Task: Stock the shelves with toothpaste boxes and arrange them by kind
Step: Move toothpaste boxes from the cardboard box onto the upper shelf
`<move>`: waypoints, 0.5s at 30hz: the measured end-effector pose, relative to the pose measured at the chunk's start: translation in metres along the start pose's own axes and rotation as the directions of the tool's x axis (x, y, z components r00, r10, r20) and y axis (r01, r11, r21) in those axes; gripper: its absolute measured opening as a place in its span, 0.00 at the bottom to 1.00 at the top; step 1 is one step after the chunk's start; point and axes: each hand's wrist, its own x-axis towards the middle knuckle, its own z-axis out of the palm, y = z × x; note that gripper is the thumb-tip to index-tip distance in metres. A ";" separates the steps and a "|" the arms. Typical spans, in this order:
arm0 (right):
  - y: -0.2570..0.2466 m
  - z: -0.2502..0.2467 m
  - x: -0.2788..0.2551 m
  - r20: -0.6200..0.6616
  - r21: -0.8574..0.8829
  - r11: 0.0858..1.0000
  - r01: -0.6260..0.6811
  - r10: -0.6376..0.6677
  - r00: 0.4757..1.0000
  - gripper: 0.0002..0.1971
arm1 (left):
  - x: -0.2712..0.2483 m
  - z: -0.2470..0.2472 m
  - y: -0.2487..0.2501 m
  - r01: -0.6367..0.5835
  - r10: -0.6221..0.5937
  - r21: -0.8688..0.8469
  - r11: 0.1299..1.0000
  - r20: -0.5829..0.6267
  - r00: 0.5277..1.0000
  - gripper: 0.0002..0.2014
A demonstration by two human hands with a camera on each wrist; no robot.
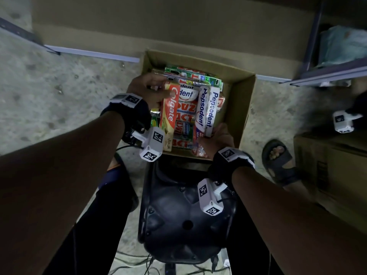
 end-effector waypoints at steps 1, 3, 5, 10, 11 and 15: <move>0.000 0.001 0.003 0.002 -0.017 1.000 0.010 -0.010 1.000 0.25 | 0.001 0.004 -0.003 -0.006 0.006 0.006 1.000 -0.005 1.000 0.26; -0.001 0.004 0.009 0.013 -0.052 0.998 0.044 -0.043 0.999 0.26 | 0.001 0.010 -0.007 -0.042 0.044 0.052 0.998 -0.028 0.999 0.25; -0.005 0.005 0.014 0.038 -0.117 0.990 0.083 -0.079 0.996 0.28 | -0.001 0.014 -0.011 -0.081 0.087 0.107 0.991 -0.051 0.995 0.26; -0.012 0.002 0.022 0.129 -0.134 0.988 0.073 -0.056 0.990 0.33 | -0.003 0.013 -0.023 -0.011 0.021 0.106 0.994 -0.092 0.996 0.33; -0.013 0.000 0.022 0.147 -0.085 0.995 0.046 -0.033 0.989 0.30 | -0.004 0.012 -0.026 0.014 -0.006 0.131 0.991 -0.066 0.998 0.34; -0.017 -0.011 0.022 0.233 -0.013 1.000 0.013 -0.009 0.972 0.23 | -0.013 0.007 -0.045 0.112 -0.118 0.180 0.977 0.023 0.993 0.33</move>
